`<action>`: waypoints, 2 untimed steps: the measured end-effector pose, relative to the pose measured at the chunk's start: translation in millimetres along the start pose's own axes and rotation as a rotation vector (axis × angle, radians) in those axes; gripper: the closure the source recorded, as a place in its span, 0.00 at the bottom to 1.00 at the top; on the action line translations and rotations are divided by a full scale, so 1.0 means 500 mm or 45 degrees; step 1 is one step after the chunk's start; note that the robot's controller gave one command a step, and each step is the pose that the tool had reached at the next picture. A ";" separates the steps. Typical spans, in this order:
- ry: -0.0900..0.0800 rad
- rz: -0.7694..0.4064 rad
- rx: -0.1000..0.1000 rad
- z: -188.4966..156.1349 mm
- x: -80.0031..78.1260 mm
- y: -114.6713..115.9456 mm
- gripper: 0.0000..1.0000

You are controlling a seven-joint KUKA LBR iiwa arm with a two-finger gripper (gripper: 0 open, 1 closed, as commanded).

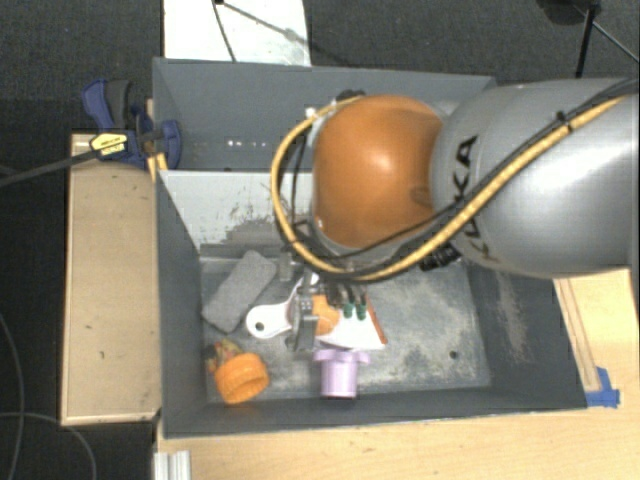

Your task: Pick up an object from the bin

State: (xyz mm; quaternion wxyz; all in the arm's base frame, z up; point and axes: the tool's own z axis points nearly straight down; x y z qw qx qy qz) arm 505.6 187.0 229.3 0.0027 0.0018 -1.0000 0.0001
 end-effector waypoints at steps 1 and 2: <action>-0.010 0.007 -0.002 -0.009 -0.004 -0.002 0.00; -0.018 0.077 -0.005 0.086 -0.012 -0.014 0.00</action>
Offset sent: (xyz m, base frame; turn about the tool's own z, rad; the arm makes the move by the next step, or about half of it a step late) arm 0.0077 -0.0163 -0.1125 0.1393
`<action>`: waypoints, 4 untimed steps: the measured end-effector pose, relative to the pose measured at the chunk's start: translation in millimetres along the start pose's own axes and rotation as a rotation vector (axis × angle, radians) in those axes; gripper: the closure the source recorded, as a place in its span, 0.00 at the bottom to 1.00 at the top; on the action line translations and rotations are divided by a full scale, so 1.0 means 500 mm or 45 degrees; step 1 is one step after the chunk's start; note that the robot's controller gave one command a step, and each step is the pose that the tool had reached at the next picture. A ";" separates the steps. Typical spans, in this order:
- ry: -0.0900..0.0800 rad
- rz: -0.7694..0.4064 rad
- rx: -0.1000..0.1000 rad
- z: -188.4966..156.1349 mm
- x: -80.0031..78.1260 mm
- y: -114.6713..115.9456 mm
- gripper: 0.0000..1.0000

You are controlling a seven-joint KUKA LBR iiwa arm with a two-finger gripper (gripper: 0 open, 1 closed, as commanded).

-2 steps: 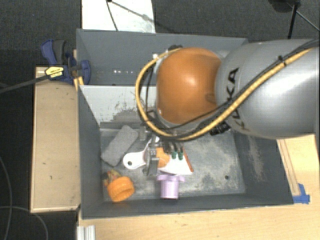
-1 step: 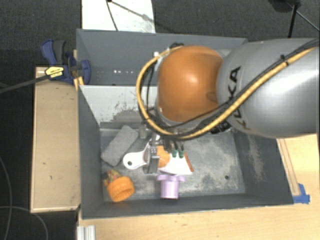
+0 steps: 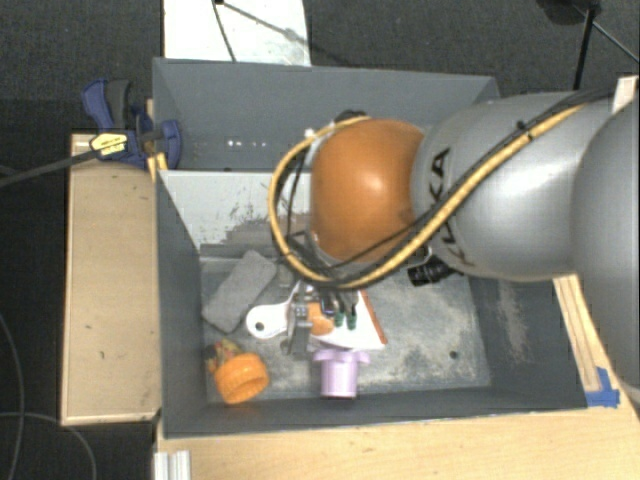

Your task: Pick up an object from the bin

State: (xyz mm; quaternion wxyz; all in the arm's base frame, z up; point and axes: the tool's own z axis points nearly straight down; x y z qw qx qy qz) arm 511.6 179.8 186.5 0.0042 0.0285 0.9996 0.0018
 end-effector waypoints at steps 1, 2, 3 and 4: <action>0.010 0.214 0.005 0.068 0.008 -0.035 0.00; 0.008 0.011 0.003 0.183 -0.076 -0.061 1.00; 0.008 0.012 0.003 0.183 -0.076 -0.061 1.00; 0.009 0.007 0.004 -0.035 -0.084 -0.047 1.00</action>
Offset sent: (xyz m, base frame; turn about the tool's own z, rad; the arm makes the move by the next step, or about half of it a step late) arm 0.0366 -0.0320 -0.0914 0.0049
